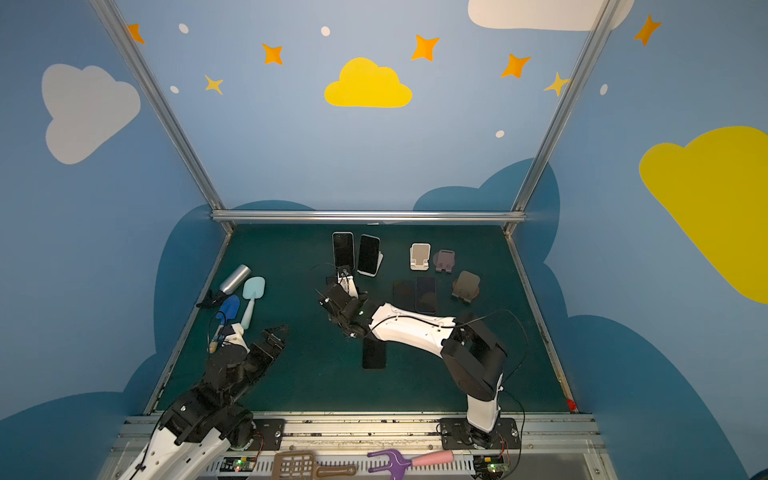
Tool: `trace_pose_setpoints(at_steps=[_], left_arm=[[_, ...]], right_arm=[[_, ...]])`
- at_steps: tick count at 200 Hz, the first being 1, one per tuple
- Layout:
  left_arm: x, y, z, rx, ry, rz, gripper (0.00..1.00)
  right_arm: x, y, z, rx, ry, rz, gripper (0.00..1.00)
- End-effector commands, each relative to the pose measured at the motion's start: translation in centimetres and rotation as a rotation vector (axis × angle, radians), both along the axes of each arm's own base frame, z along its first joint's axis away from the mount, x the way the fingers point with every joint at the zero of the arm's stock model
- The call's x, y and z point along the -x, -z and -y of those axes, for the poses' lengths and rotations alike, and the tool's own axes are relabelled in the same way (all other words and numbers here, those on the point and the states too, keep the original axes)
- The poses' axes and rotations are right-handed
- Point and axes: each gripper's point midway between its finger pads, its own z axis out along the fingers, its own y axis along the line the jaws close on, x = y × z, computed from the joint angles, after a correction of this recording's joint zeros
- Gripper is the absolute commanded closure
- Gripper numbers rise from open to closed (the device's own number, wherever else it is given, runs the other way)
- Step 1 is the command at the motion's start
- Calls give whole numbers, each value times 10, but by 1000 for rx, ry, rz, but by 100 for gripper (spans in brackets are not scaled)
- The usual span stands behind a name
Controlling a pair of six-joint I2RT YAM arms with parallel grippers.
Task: Remove the phone from the phone stand
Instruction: 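Carry the black folding stand toward the near edge beside the dark phone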
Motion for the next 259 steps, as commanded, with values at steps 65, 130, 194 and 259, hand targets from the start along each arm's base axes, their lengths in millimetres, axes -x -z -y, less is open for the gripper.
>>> trace_pose_setpoints(at_steps=[65,130,194,259], left_arm=[[-6,8,19,78,53,-7,0],[-6,13,20,85,53,-19,0],[-6,20,25,112,60,-41,0],[-6,27,26,103,64,-57,0]], right_arm=[[46,24,-7,-32,3,-173,43],[56,50,-8,-29,17,-265,43],[70,82,-6,25,50,-388,43],[74,102,-9,41,48,-424,43]])
